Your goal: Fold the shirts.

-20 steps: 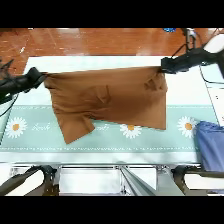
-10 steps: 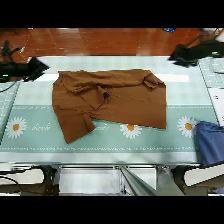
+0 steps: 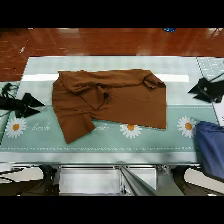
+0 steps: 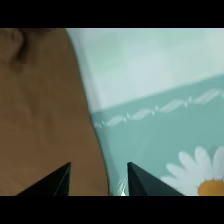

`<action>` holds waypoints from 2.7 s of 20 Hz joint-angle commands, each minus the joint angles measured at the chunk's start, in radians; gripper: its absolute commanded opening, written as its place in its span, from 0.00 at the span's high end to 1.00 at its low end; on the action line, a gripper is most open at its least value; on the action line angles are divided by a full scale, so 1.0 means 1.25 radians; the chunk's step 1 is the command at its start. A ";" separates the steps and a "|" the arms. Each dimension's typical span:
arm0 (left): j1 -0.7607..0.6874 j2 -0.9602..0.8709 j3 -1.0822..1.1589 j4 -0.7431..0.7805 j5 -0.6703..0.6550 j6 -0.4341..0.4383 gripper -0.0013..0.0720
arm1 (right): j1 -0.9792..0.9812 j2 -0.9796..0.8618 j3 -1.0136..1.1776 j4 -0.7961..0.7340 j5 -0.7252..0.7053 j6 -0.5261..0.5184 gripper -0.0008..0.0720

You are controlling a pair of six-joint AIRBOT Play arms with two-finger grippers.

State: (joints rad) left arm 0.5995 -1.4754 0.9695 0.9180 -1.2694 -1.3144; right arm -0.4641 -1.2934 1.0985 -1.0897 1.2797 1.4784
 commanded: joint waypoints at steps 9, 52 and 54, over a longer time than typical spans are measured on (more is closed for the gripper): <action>-0.140 -0.047 -0.050 -0.110 0.106 0.034 0.36 | -0.011 0.206 -0.212 0.051 -0.037 -0.055 0.42; -0.139 0.226 0.466 -0.437 0.176 0.063 0.95 | 0.257 -0.002 0.709 0.072 0.028 -0.033 0.96; -0.115 0.285 0.523 -0.432 0.208 0.057 0.95 | 0.257 0.034 0.797 0.067 0.045 -0.033 0.96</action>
State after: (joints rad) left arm 0.4267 -1.2228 1.5013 0.4175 -1.1004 -1.2377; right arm -0.1440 -1.2861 1.8606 -0.9722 1.2755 1.4261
